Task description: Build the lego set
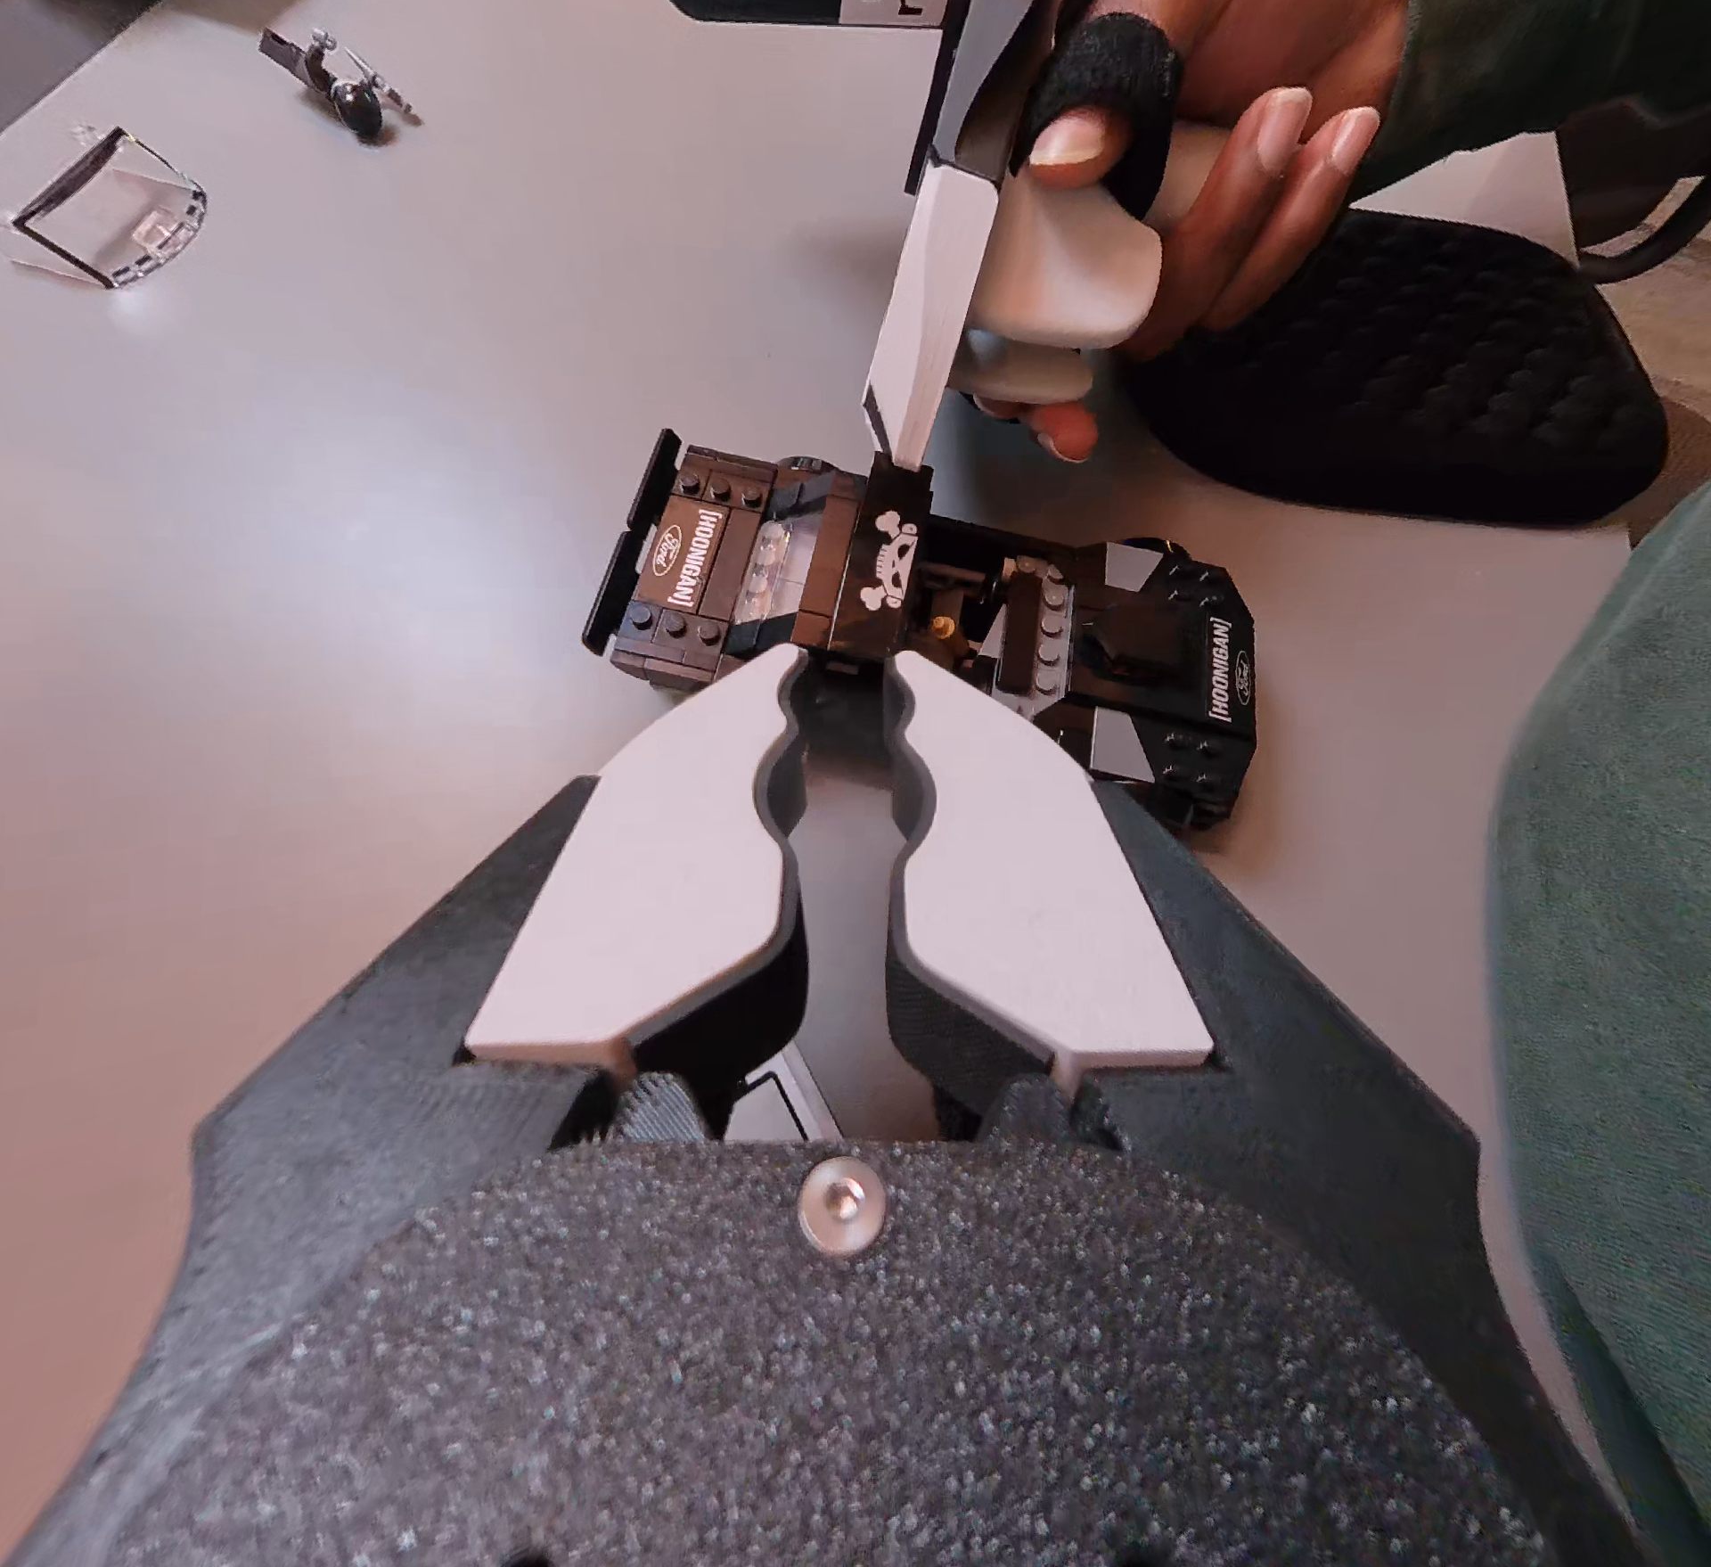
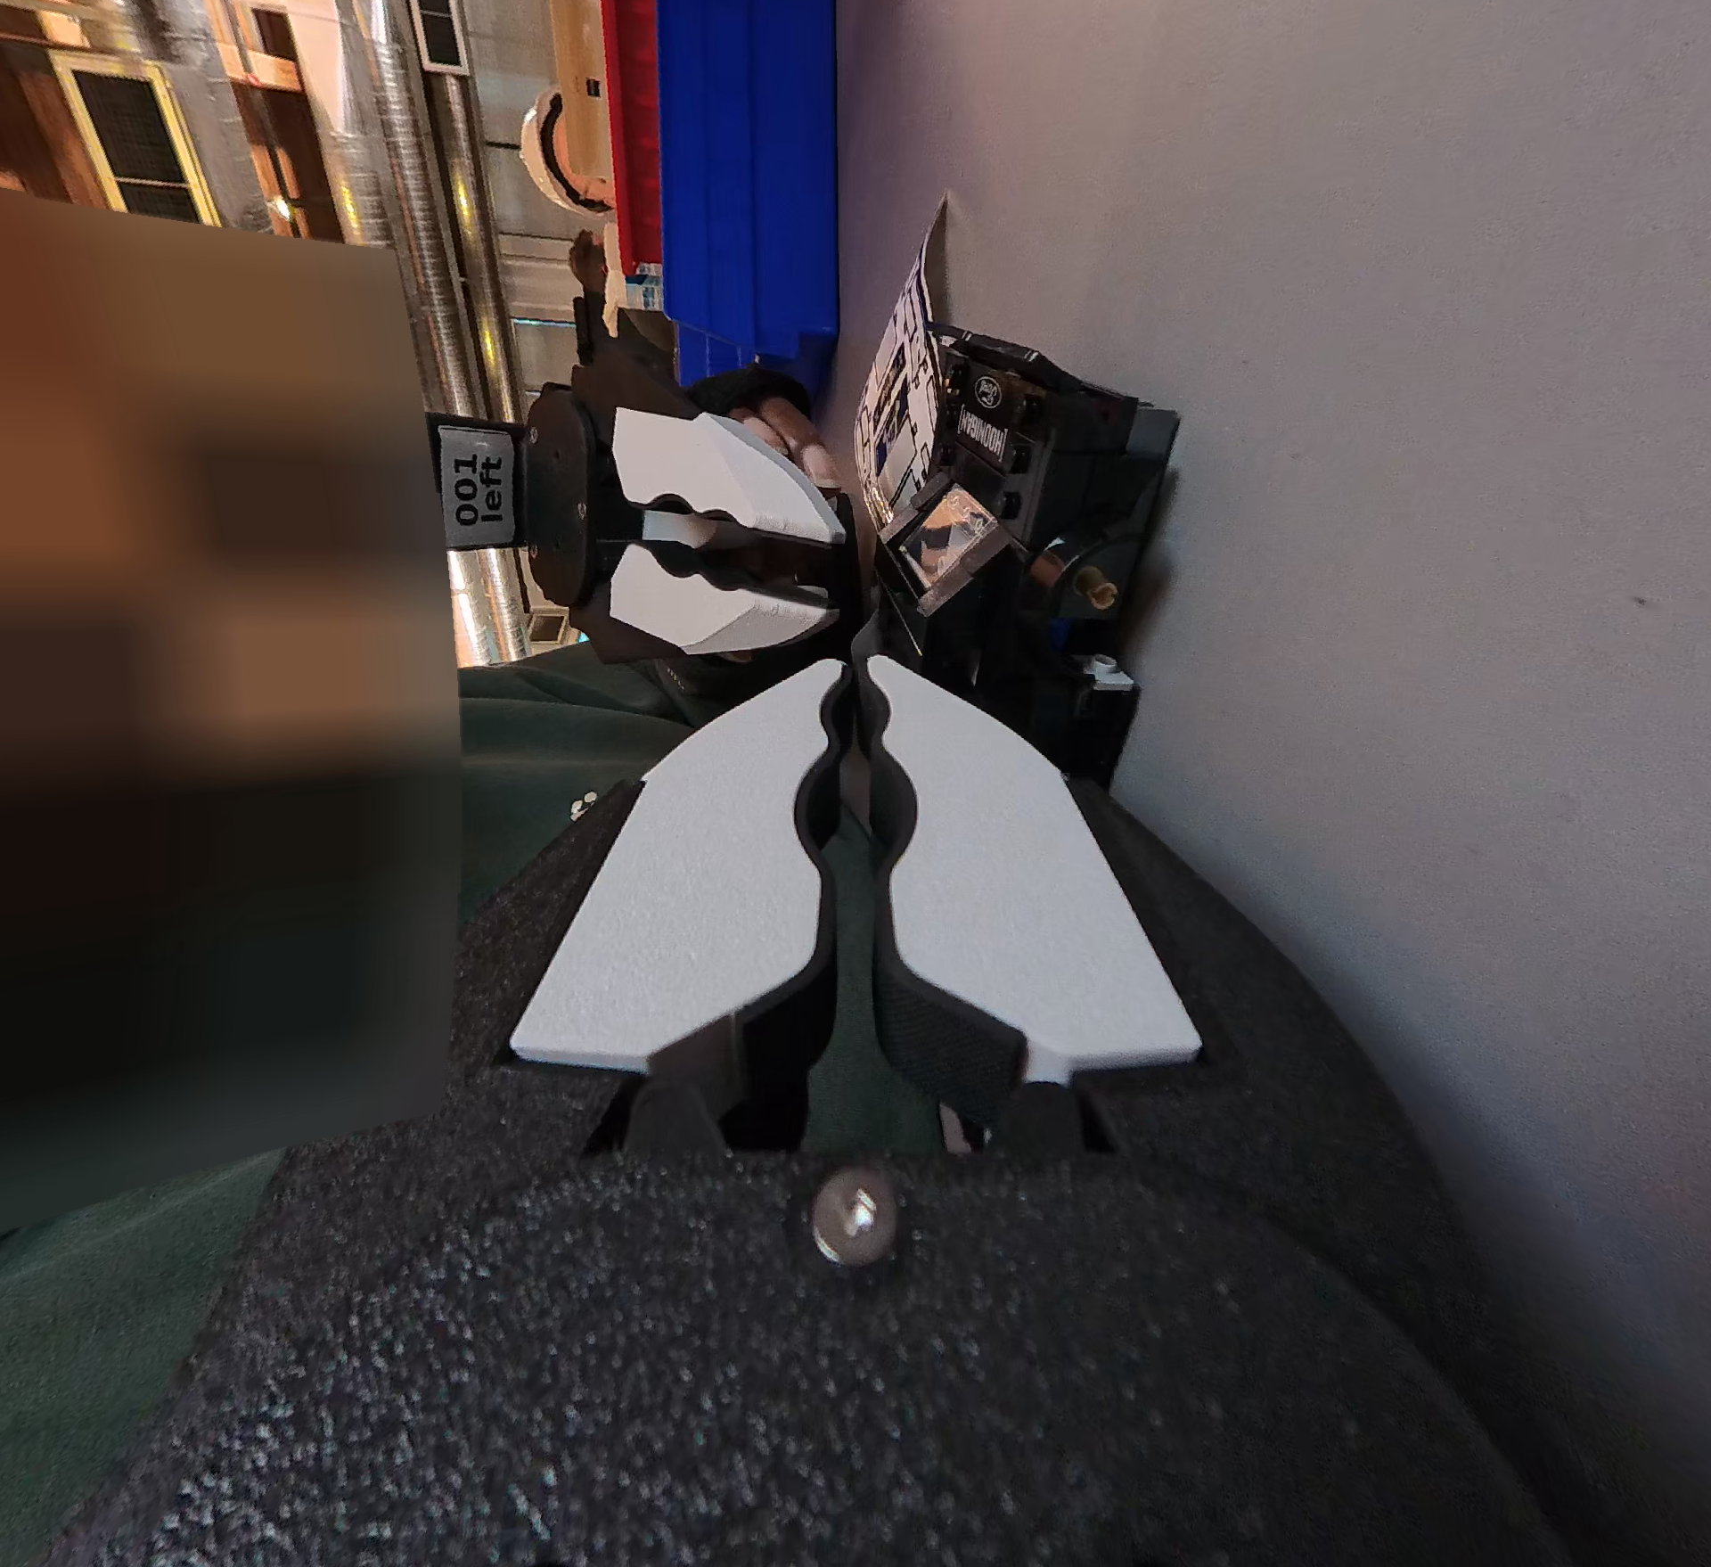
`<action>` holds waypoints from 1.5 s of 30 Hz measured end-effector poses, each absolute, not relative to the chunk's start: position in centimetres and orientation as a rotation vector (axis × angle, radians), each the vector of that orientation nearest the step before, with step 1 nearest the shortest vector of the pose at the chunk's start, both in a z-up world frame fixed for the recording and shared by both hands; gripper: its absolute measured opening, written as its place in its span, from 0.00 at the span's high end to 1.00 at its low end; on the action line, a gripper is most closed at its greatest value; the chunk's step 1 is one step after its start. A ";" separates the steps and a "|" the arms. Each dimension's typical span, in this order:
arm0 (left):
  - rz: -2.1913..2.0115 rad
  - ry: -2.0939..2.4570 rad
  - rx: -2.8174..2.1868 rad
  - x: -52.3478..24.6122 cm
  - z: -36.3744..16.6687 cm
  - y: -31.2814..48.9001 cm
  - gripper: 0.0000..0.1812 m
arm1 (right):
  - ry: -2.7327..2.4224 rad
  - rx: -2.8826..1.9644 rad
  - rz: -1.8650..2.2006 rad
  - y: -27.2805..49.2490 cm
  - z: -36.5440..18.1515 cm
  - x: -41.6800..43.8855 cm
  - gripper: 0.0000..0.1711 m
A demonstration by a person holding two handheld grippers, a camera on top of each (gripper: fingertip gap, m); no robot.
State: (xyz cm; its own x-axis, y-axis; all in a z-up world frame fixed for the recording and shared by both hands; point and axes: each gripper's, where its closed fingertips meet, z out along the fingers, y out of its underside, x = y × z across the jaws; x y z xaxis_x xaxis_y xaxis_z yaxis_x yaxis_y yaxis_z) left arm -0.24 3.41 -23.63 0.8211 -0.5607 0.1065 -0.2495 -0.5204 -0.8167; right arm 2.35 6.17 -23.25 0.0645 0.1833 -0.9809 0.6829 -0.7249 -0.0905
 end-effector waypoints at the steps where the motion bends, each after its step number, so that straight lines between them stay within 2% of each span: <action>1: -0.454 0.592 -2.134 -0.2 -23.7 3.4 0.93 | 0.863 1.953 -1.701 6.2 -23.3 2.4 1.00; 23: -0.428 0.641 -2.168 0.5 -23.7 4.5 0.99 | 0.872 1.956 -1.703 6.3 -23.6 2.6 1.00; 45: -0.416 0.669 -2.222 0.9 -24.4 4.6 1.00 | 1.060 2.003 -1.681 6.3 -23.9 2.7 1.00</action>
State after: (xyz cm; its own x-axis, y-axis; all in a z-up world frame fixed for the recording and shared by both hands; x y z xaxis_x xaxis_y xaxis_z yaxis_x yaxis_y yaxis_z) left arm 0.87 4.64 -24.38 0.8093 -0.5814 0.0839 -0.3318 -0.5704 -0.7513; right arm 2.68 6.28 -23.85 0.0331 0.3324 -0.9426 0.7071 -0.6743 -0.2129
